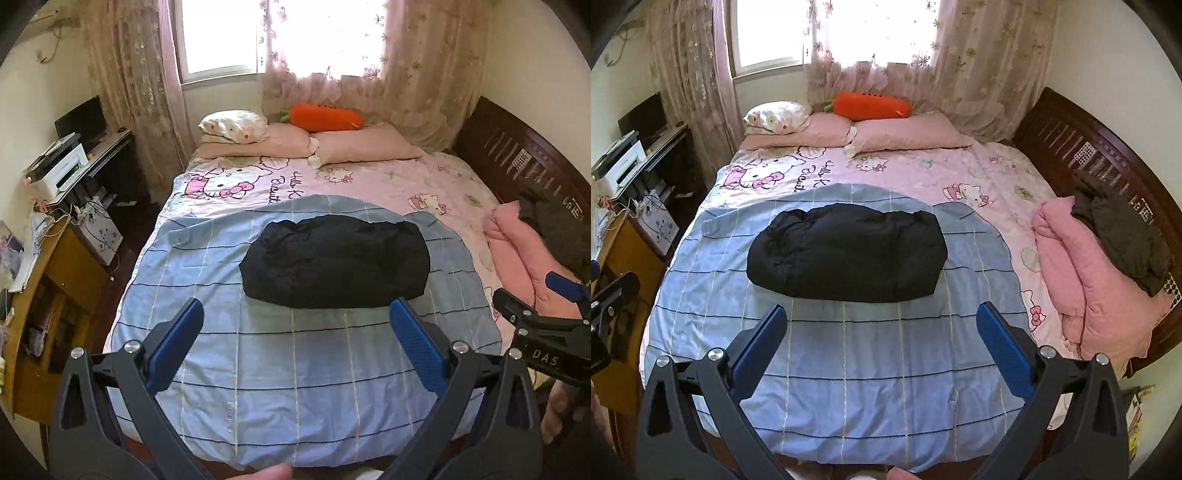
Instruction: Fold large clothes
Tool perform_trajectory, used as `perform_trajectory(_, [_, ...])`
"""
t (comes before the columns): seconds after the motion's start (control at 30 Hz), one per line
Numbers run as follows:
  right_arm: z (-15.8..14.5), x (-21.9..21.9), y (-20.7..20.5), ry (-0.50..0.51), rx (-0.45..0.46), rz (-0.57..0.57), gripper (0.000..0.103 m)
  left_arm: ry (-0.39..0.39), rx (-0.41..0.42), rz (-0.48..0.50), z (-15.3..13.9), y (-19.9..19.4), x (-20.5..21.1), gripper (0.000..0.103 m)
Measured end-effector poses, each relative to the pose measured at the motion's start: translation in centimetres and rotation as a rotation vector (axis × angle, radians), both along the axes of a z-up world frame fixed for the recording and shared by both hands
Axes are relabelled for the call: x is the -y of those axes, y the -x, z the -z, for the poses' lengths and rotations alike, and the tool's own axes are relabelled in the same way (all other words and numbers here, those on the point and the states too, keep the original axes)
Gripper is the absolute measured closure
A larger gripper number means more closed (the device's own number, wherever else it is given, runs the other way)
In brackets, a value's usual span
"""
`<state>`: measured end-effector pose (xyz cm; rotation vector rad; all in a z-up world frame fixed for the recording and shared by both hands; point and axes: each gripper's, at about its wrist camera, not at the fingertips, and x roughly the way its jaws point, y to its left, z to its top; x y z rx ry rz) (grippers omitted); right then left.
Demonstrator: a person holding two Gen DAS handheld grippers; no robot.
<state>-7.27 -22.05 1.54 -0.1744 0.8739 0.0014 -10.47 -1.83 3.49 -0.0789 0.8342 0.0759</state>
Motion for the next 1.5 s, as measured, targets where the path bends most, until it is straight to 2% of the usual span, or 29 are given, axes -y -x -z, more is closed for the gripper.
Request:
perform_trajectory(0.47, [0.3,1.1,-1.6,-0.031,-0.004,0.034,0.001,-0.05,-0.001,-0.028,0.6,-1.3,0.0,0.002])
perform_trajectory(1.5, [0.7,0.9,-3.5,-0.016,-0.011,0.028,0.001,0.003,-0.035,-0.028,2.1,-4.4,-1.3,0.002])
